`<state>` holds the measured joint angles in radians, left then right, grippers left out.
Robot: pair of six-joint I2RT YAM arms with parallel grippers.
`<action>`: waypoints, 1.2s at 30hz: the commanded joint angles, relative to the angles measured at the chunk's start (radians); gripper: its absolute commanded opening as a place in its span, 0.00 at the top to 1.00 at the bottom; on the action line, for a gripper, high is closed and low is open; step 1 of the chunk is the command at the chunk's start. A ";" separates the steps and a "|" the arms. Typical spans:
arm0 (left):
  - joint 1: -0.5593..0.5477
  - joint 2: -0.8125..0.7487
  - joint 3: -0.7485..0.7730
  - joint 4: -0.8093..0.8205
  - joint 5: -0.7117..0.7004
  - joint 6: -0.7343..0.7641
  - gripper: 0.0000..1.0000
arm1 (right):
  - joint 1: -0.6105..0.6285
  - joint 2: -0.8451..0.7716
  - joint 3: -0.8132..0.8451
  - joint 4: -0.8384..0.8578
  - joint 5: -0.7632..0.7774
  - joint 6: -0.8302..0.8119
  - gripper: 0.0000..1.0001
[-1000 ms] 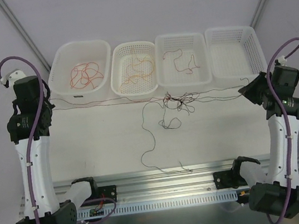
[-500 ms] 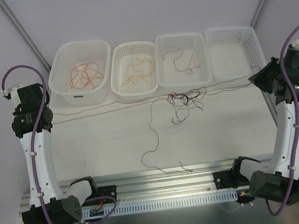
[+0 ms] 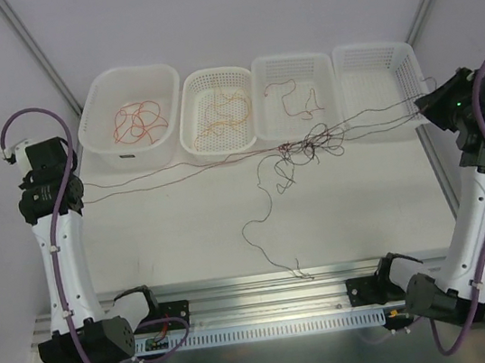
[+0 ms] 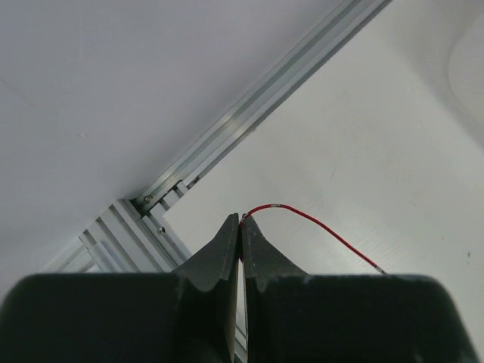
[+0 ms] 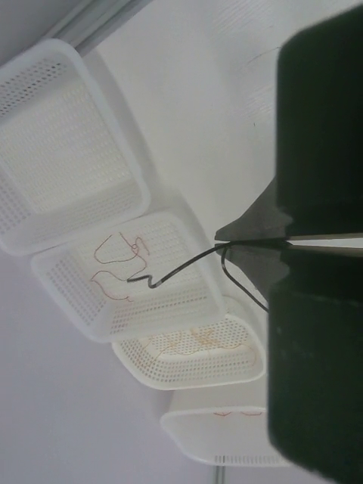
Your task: Untangle the cables
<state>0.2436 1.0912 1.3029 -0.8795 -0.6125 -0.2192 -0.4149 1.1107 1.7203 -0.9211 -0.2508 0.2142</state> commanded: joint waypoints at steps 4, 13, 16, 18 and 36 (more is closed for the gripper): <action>-0.016 -0.117 -0.065 0.068 0.359 0.011 1.00 | 0.260 -0.069 -0.367 0.068 0.088 -0.059 0.99; -0.092 -0.214 -0.342 0.088 0.654 -0.072 0.77 | 0.513 -0.023 -0.783 0.142 0.211 -0.068 0.44; -0.124 -0.234 -0.389 0.097 0.742 -0.085 0.45 | 0.605 -0.022 -0.766 0.122 0.307 -0.094 0.28; -0.182 -0.244 -0.390 0.100 0.767 -0.092 0.25 | 0.674 -0.038 -0.748 0.120 0.329 -0.120 0.27; -0.943 0.117 -0.332 0.579 0.714 -0.385 0.12 | 0.947 0.158 -0.772 0.481 0.085 -0.159 0.30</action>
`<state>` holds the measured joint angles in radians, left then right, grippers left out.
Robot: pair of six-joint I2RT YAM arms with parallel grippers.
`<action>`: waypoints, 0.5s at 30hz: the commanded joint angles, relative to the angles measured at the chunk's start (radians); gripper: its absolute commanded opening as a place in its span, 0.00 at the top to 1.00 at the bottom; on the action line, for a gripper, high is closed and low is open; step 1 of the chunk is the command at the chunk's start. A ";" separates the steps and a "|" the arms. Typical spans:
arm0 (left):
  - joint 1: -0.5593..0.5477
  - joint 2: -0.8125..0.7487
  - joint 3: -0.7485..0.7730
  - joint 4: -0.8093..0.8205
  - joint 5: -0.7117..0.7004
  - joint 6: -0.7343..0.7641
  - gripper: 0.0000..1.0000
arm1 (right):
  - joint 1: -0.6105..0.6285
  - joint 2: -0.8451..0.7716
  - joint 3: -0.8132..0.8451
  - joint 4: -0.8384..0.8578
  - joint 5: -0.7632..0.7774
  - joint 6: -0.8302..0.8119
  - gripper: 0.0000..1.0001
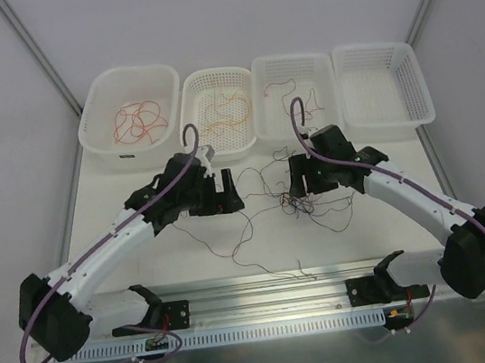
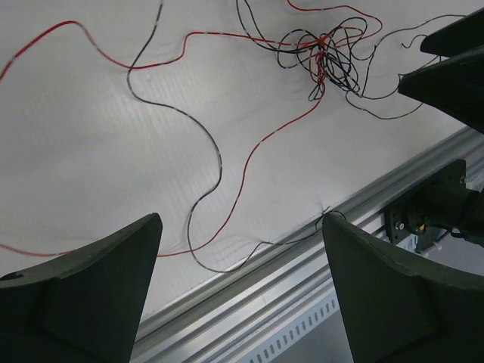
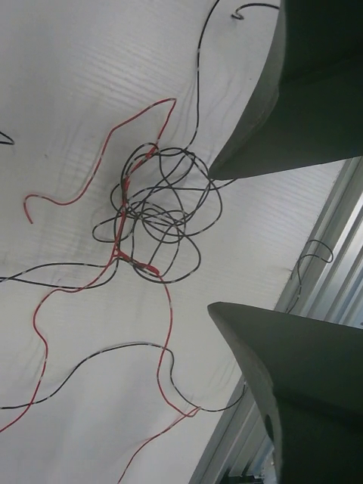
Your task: Untangle the cables
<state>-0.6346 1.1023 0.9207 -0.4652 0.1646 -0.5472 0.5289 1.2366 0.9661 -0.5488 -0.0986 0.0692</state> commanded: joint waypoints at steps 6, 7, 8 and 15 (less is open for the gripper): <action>-0.172 0.319 0.116 0.305 -0.108 -0.059 0.15 | 0.008 0.147 -0.053 0.223 -0.180 -0.023 0.33; -0.181 0.335 0.119 0.322 -0.118 -0.057 0.15 | 0.006 0.161 -0.059 0.239 -0.188 -0.025 0.35; -0.188 0.349 0.116 0.341 -0.128 -0.054 0.15 | 0.008 0.175 -0.063 0.243 -0.191 -0.026 0.36; -0.227 0.448 0.086 0.462 -0.137 -0.020 0.16 | -0.009 0.198 -0.104 0.277 -0.168 0.012 0.83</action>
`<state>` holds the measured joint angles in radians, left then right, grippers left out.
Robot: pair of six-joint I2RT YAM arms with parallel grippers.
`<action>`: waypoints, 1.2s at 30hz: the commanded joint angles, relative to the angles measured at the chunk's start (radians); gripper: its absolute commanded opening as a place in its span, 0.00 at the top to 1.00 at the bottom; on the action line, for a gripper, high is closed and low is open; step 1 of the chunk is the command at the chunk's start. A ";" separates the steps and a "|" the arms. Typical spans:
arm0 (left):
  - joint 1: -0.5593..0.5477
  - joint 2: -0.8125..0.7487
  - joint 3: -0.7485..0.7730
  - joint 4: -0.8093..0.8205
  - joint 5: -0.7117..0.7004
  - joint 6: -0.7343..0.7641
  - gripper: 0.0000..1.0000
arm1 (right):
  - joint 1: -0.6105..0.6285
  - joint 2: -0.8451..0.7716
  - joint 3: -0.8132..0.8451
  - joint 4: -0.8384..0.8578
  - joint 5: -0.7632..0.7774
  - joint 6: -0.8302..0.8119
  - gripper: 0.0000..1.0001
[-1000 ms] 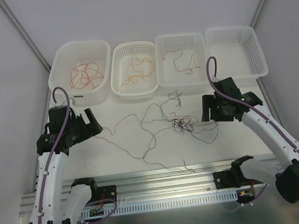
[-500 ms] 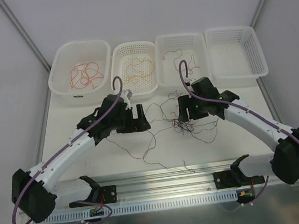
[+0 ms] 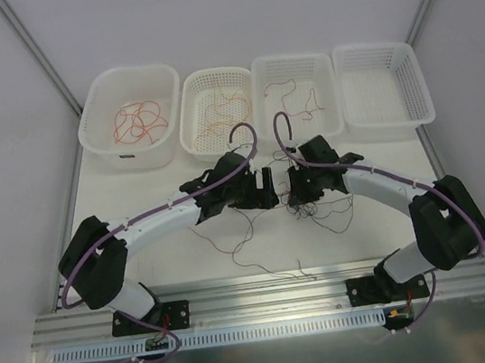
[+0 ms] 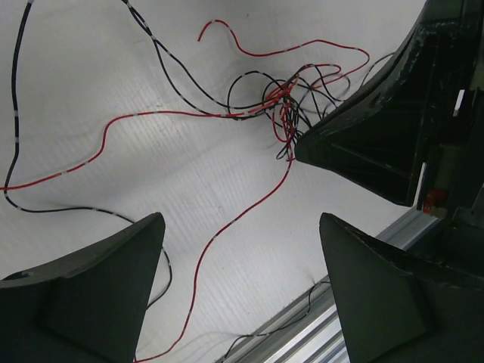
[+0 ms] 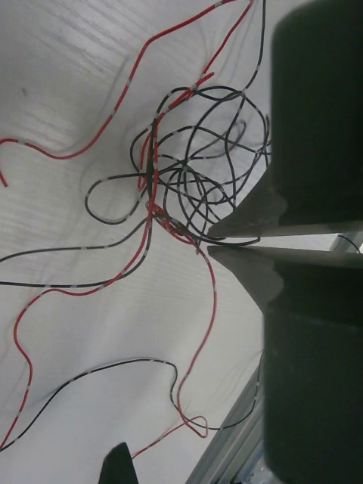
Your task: Untangle the cables
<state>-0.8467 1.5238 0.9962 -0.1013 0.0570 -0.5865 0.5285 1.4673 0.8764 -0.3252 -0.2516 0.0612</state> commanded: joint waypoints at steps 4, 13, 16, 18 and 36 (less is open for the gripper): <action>-0.031 0.062 -0.007 0.189 -0.023 0.033 0.17 | -0.024 -0.143 -0.024 0.040 -0.037 0.043 0.97; -0.074 0.133 -0.057 0.388 0.010 0.065 0.20 | -0.030 -0.246 0.019 -0.040 -0.077 0.066 0.99; -0.081 0.145 -0.067 0.431 -0.011 0.066 0.23 | -0.030 -0.272 0.033 -0.060 -0.077 0.066 0.99; -0.083 0.163 -0.061 0.433 -0.022 0.063 0.24 | -0.030 -0.292 0.041 -0.072 -0.080 0.071 0.99; -0.049 0.110 -0.125 0.314 -0.289 -0.027 1.00 | -0.182 -0.525 0.245 -0.417 0.026 -0.033 0.99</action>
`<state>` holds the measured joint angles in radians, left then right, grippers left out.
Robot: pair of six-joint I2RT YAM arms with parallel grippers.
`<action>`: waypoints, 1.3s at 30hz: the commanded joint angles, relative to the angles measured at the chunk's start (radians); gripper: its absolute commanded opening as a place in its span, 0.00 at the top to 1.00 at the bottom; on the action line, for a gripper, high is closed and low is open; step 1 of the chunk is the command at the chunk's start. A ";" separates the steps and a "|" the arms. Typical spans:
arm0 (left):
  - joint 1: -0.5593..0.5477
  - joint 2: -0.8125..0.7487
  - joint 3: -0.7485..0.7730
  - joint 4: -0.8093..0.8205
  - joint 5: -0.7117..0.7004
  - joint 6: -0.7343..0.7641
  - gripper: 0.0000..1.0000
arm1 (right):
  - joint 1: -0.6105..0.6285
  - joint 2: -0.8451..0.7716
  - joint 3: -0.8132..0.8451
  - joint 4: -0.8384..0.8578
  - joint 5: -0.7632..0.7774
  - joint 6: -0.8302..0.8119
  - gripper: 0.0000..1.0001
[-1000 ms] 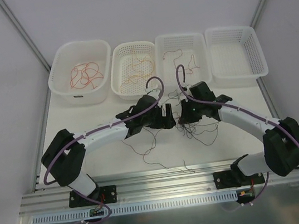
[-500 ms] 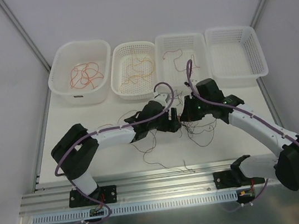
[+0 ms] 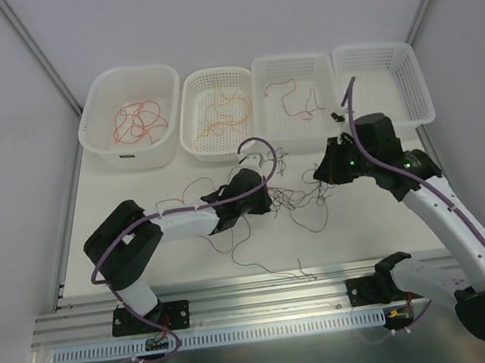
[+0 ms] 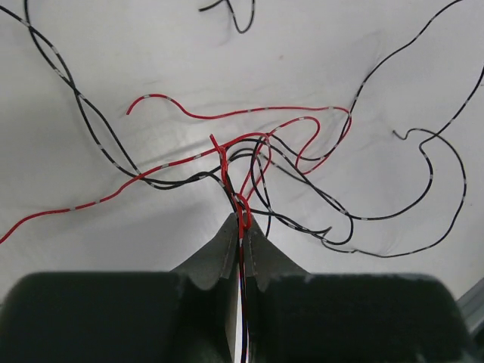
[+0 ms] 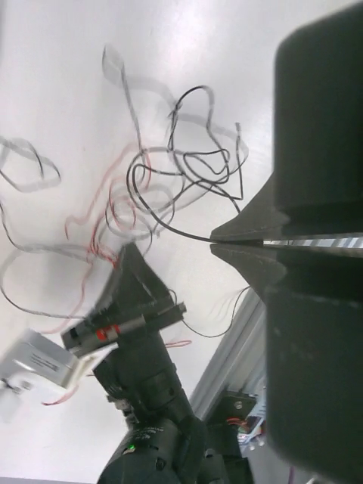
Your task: Untangle the cables
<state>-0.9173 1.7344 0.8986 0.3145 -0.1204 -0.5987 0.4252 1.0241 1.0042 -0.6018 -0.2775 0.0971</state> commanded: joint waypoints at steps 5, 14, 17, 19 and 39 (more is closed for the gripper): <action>0.118 -0.232 -0.168 -0.225 -0.169 -0.087 1.00 | -0.276 -0.105 0.386 -0.294 0.066 -0.157 0.99; 0.281 -0.554 -0.282 -0.486 -0.208 -0.095 1.00 | -0.286 -0.053 0.539 -0.317 0.147 -0.152 0.99; 0.282 -0.605 -0.271 -0.515 -0.136 -0.046 1.00 | -0.286 -0.036 0.510 -0.284 0.077 -0.161 0.99; 0.281 -0.618 -0.262 -0.520 -0.043 -0.018 0.99 | -0.286 -0.033 0.473 -0.263 0.018 -0.166 0.99; 0.293 -0.819 -0.127 -0.735 0.114 0.122 0.12 | -0.287 0.096 0.346 -0.205 -0.361 -0.194 0.99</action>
<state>-0.6331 0.9279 0.6971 -0.3470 -0.0223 -0.5312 0.1432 1.1095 1.3293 -0.8410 -0.5587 -0.0731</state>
